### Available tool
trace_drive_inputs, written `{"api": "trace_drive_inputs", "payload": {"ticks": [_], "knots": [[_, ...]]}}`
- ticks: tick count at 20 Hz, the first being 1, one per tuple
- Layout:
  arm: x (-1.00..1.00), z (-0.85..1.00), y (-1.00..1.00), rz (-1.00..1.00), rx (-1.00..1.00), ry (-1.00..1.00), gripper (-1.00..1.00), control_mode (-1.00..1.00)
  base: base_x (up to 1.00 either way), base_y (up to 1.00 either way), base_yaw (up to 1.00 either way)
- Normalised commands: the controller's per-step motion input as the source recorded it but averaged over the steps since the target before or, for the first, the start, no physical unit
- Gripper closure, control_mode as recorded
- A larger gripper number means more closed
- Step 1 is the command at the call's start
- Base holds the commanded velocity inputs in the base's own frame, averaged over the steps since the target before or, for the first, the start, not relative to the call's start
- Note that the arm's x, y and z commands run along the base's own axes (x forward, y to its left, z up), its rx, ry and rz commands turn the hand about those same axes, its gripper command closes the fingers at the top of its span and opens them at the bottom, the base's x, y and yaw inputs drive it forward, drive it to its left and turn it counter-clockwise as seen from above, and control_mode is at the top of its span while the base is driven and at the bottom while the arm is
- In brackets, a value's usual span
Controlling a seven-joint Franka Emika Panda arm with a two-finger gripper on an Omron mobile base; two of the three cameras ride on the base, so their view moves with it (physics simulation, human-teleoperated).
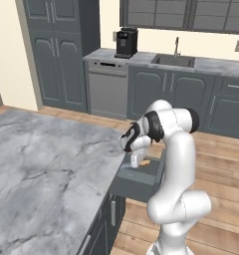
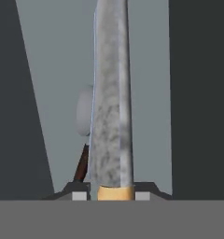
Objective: Pick up the metallic utensils from the counter and place them in the open drawer. Make sure not to pick up any wooden utensils.
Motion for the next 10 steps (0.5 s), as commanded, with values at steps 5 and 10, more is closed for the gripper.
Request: {"api": "trace_drive_inputs", "payload": {"ticks": [5, 10], "knots": [[0.05, -0.33, 0.0, 0.0, -0.01, -0.11, 1.0, -1.0, 0.0, 0.0, 0.0], [-0.01, -0.17, 0.0, 0.0, 0.0, -0.2, 1.0, -1.0, 0.0, 0.0, 0.0]]}}
